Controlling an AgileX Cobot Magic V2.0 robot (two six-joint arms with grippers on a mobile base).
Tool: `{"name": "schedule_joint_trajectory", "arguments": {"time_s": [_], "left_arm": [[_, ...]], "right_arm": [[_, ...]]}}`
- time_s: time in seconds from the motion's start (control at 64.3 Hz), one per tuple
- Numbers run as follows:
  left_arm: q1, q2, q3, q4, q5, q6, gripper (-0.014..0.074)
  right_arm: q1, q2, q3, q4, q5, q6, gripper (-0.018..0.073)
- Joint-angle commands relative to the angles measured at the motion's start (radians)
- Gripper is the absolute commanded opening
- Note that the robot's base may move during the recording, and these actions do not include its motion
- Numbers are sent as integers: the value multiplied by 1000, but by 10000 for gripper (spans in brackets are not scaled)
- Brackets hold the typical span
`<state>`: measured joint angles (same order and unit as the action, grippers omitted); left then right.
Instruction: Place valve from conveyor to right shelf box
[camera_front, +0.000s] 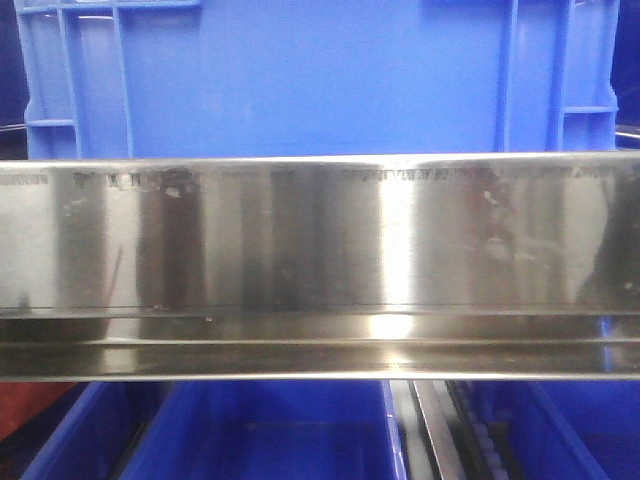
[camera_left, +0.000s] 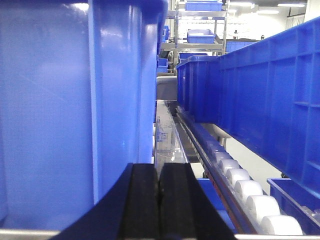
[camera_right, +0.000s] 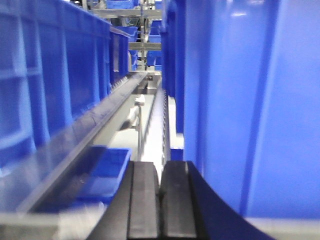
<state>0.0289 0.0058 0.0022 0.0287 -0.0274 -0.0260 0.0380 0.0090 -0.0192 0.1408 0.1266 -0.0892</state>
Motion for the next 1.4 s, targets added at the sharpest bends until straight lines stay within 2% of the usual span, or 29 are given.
{"name": "schedule_joint_trajectory", "arguments": {"time_s": [0.0, 1.384], "left_arm": [[1, -6, -2, -4, -16, -4, -111], [1, -6, -2, -4, -16, -4, -111]], "right_arm": [[-8, -9, 19, 4, -44, 5, -162], [-8, -9, 19, 4, -56, 5, -162]]}}
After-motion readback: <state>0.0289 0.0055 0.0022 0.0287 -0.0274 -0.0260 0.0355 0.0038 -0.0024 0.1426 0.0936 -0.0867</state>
